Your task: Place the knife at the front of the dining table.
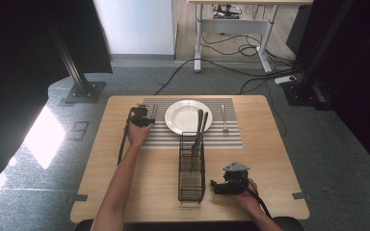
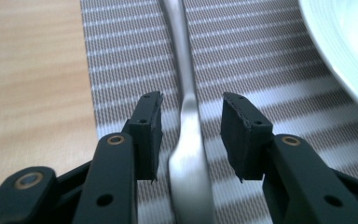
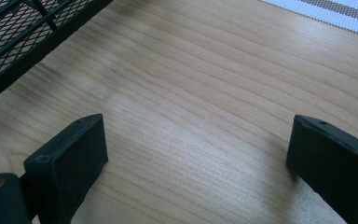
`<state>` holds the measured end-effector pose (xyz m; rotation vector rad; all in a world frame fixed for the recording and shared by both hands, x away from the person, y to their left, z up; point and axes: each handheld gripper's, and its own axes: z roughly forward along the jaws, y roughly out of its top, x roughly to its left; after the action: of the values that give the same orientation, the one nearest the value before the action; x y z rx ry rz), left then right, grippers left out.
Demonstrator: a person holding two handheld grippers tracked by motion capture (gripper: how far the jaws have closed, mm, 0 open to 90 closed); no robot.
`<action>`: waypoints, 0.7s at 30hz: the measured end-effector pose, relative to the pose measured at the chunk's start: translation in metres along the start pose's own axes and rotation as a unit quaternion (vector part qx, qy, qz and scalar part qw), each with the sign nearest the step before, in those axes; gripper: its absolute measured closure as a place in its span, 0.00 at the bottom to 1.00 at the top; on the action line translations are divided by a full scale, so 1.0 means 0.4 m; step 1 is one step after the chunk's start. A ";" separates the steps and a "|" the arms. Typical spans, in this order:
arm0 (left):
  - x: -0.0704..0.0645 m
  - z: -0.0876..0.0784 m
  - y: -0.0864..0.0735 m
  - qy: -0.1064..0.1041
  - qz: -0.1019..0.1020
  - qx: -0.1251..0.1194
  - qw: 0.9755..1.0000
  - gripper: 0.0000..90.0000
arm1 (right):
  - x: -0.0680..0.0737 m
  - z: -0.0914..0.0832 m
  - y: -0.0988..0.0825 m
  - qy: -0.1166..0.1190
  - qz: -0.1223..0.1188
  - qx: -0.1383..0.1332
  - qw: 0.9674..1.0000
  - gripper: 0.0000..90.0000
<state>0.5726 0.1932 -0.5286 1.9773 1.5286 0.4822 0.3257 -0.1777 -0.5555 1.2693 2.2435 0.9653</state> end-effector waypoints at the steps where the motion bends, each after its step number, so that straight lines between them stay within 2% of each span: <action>1: 0.001 -0.005 -0.007 -0.004 -0.001 0.003 1.000 0.65 | 0.000 0.000 0.000 0.000 0.000 0.000 1.000 0.06; 4: 0.000 -0.019 -0.028 -0.011 0.006 0.006 1.000 0.65 | 0.000 0.000 0.000 -0.001 0.000 0.000 1.000 0.06; 6: -0.004 -0.025 -0.040 -0.003 0.015 0.012 1.000 0.66 | 0.001 0.000 0.000 0.000 0.000 0.000 1.000 0.06; 7: -0.003 -0.027 -0.047 -0.003 0.015 0.006 1.000 0.67 | 0.001 0.000 0.000 0.000 -0.001 0.000 1.000 0.06; 9: -0.003 -0.031 -0.053 -0.002 0.013 0.002 1.000 0.70 | 0.001 0.000 0.000 0.000 -0.001 0.000 1.000 0.06; 11: -0.004 -0.031 -0.054 0.007 0.020 0.003 1.000 0.75 | 0.001 0.000 0.000 0.001 -0.001 0.000 1.000 0.06; 21: -0.016 -0.014 -0.046 0.024 0.001 -0.015 1.000 0.78 | 0.002 0.000 0.000 0.000 -0.001 0.000 1.000 0.06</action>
<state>0.5536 0.1917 -0.5357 1.9586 1.5400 0.5546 0.3255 -0.1769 -0.5554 1.2657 2.2455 0.9648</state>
